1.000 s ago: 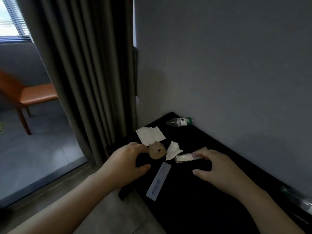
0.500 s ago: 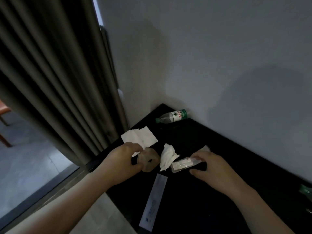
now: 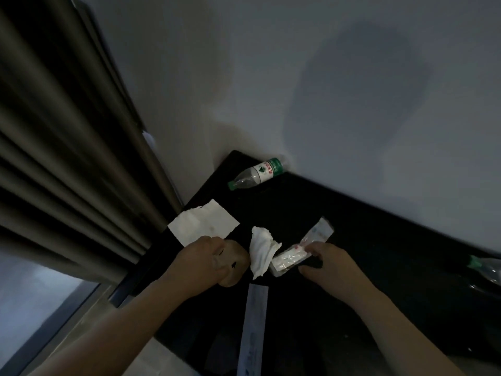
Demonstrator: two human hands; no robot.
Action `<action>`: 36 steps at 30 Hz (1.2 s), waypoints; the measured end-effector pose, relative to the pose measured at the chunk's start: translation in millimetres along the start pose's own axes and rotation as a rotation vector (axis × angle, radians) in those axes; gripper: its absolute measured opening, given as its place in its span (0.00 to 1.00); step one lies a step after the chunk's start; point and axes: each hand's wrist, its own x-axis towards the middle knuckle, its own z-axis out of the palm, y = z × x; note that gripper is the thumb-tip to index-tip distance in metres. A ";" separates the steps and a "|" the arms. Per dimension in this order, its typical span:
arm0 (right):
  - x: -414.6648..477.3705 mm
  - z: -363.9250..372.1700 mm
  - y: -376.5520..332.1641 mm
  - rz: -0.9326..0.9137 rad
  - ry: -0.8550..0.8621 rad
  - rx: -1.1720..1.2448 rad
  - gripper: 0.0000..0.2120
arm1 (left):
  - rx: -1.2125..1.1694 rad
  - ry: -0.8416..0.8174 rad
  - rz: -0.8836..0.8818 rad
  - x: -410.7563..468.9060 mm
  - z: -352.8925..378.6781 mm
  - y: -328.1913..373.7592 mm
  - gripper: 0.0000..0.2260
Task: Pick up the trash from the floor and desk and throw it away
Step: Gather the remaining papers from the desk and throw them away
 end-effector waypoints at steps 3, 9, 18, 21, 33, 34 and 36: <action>15.1 15.2 -1.8 0.097 0.051 0.023 0.17 | -0.017 -0.064 -0.025 17.1 1.8 -15.3 0.18; 60.3 44.2 -1.7 0.372 0.066 0.042 0.30 | -0.037 -0.143 -0.106 52.4 13.8 -38.6 0.24; 116.3 92.9 1.6 0.532 0.137 0.095 0.48 | 0.035 -0.248 -0.263 107.4 51.3 -71.4 0.53; 124.8 110.1 -1.2 0.470 0.181 0.056 0.52 | 0.041 -0.297 -0.327 123.2 57.4 -74.1 0.58; 114.1 134.7 1.8 0.438 0.340 0.125 0.49 | 0.036 -0.332 -0.282 134.0 61.7 -75.2 0.57; 110.8 132.0 4.8 0.431 0.342 0.151 0.47 | 0.040 -0.325 -0.270 133.0 61.8 -74.5 0.56; 102.5 126.4 11.8 0.425 0.336 0.206 0.42 | 0.053 -0.314 -0.251 132.0 61.4 -73.8 0.55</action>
